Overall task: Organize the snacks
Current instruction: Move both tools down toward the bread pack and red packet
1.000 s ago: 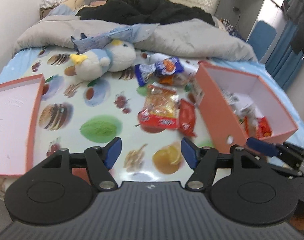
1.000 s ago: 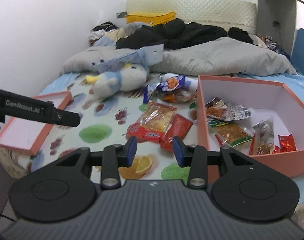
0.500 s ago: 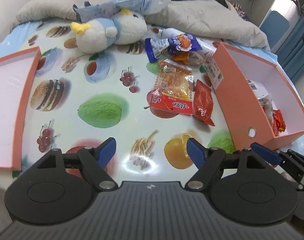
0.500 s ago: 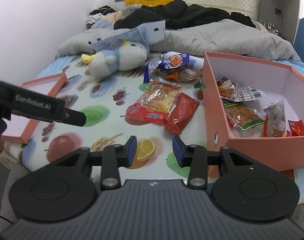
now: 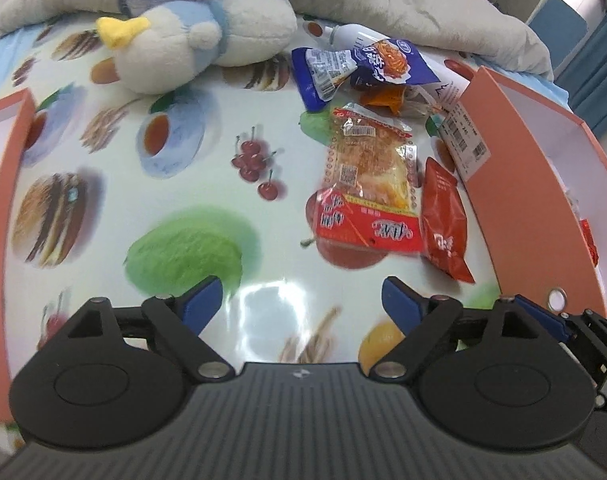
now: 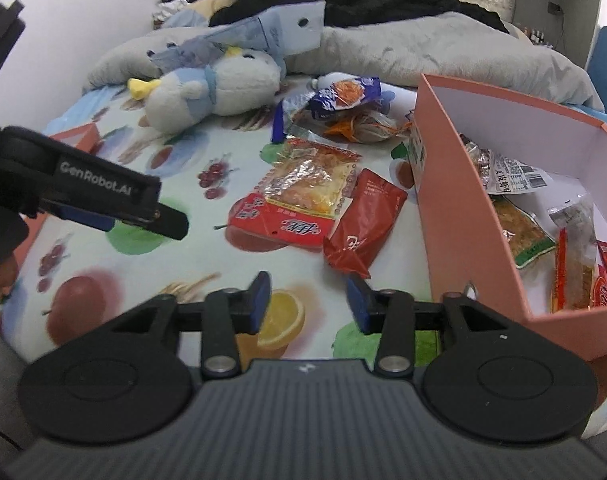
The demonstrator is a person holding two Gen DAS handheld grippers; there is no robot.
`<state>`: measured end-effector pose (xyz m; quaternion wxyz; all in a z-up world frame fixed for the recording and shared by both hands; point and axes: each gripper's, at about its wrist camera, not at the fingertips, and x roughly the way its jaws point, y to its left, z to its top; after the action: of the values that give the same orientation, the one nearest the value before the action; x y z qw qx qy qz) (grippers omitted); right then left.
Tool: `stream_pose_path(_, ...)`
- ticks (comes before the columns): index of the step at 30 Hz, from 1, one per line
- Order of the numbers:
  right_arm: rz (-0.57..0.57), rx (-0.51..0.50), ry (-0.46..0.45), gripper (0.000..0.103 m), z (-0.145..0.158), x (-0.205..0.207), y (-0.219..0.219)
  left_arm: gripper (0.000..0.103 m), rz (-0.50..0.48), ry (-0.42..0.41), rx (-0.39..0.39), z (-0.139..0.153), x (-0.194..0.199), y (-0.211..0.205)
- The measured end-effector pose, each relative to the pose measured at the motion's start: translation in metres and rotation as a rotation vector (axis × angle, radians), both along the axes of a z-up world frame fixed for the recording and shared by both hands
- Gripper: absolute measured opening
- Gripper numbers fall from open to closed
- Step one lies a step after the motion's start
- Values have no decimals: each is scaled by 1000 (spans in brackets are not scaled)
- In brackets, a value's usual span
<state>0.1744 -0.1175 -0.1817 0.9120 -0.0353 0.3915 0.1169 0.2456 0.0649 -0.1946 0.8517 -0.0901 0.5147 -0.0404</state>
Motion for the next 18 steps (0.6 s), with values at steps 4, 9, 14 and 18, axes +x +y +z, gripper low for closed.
stream_pose_path(4,-27,-15,18,57,-10,20,6,92,-24,9,-16,-11,33,-5)
stream_pose_path(9,-106,-11,37,57,-18,44,6,93,-71,7,-37,-22,71,-18)
stream_pose_path(14,-166,-61,16,57,-25,64,7,95,-106,20,-23,-36,106,-34)
stream_pose_path(18,-199,-66,47,57,-35,80,5,96,-127,16,-10,-44,129,-46)
